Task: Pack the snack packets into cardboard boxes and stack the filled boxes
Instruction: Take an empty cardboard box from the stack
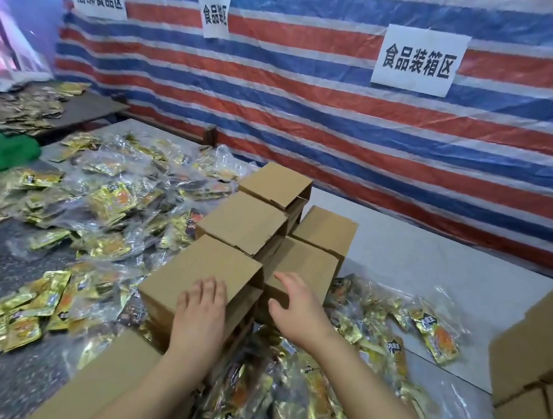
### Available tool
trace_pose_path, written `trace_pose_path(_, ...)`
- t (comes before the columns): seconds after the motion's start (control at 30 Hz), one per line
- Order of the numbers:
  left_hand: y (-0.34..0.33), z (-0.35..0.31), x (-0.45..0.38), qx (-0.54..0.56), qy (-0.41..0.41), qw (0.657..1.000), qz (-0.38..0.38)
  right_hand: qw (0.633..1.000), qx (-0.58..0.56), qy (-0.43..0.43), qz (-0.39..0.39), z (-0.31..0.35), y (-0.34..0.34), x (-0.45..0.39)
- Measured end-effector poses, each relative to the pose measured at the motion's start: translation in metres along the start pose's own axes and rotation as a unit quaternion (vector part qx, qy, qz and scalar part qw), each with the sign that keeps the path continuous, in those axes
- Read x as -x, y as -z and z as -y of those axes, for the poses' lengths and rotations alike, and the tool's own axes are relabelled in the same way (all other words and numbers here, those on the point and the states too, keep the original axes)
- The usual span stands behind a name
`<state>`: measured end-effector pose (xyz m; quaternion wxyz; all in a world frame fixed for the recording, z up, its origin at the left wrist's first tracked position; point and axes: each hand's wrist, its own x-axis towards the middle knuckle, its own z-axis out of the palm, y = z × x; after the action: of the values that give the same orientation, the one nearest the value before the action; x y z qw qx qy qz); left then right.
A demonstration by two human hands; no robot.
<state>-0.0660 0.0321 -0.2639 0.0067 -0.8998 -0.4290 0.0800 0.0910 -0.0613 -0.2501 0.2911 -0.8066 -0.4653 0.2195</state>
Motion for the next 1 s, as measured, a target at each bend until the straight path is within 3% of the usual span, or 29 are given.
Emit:
trace_pose_path(0.1,0.037,-0.004,0.014,0.024,-0.010,0.999,-0.020,0.999,0.010,0.010,-0.028,0.002,0.017,0.007)
trace_pose_path(0.23,0.090,-0.016,0.036,0.127,-0.095,0.985,-0.063,0.997,0.035,0.054,-0.051,0.007,0.063,0.027)
trace_pose_path(0.4,0.125,-0.072,0.039,0.260,-0.216,0.941,0.031,0.987,0.156,0.000,-0.037,-0.019,0.123,0.073)
trace_pose_path(0.5,0.113,-0.117,0.034,0.292,-0.264,0.916,0.075,0.972,0.221,-0.051,-0.055,-0.055,0.144,0.111)
trace_pose_path(0.67,0.079,-0.185,0.037,0.303,-0.330,0.890,0.080,0.949,0.266,-0.148,-0.083,-0.111,0.149,0.170)
trace_pose_path(1.0,-0.033,-0.207,0.063,0.265,-0.360,0.873,0.195,0.937,0.229,-0.262,-0.037,-0.166,0.050,0.236)
